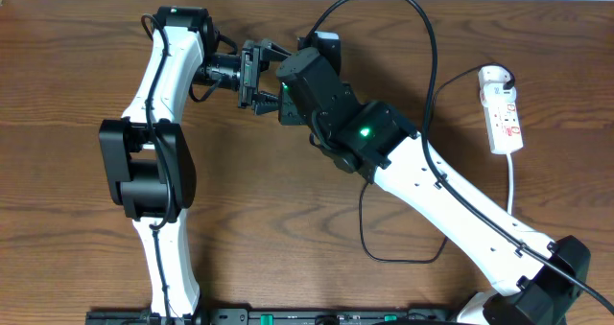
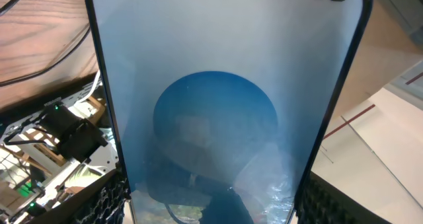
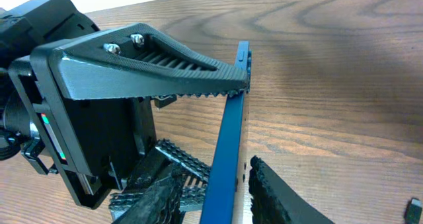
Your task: Plug charger to phone and switch on socket
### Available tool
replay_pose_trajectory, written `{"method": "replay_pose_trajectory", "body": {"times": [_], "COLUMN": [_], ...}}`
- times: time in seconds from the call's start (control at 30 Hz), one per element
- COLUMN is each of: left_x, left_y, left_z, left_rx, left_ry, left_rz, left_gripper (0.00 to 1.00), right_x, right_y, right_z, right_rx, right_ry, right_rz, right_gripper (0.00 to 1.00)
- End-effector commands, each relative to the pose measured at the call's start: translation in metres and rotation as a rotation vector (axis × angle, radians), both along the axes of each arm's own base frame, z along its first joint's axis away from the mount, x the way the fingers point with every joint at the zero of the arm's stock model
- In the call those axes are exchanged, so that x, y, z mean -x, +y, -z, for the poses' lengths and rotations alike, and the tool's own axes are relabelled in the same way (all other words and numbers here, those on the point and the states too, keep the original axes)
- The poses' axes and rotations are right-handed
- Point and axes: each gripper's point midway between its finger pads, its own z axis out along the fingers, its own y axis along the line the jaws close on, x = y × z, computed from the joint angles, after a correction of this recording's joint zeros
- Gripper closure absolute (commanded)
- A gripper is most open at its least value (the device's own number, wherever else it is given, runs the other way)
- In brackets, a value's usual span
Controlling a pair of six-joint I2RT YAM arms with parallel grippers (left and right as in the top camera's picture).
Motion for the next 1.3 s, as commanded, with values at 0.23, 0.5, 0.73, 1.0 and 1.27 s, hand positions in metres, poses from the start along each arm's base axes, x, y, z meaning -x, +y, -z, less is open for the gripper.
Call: {"method": "replay_pose_trajectory", "body": {"times": [0.23, 0.5, 0.73, 1.0, 1.27], "left_x": [0.002, 0.002, 0.002, 0.002, 0.002], "left_y": [0.001, 0.001, 0.001, 0.001, 0.001], "left_z": [-0.033, -0.033, -0.033, -0.033, -0.033], "left_rx": [0.054, 0.054, 0.054, 0.054, 0.054], "left_ry": [-0.086, -0.086, -0.086, -0.087, -0.087], "left_rz": [-0.019, -0.019, -0.019, -0.019, -0.019], "left_gripper": [0.28, 0.28, 0.28, 0.27, 0.02], "right_x": [-0.006, -0.006, -0.003, -0.004, -0.023], "right_y": [0.001, 0.002, 0.005, 0.004, -0.033], "right_z": [0.005, 0.003, 0.004, 0.004, -0.013], "right_rx": [0.02, 0.018, 0.018, 0.007, -0.082], "right_ry": [-0.012, -0.019, -0.016, -0.013, -0.044], "right_rz": [0.031, 0.031, 0.023, 0.043, 0.265], "right_gripper": [0.77, 0.83, 0.93, 0.98, 0.98]}}
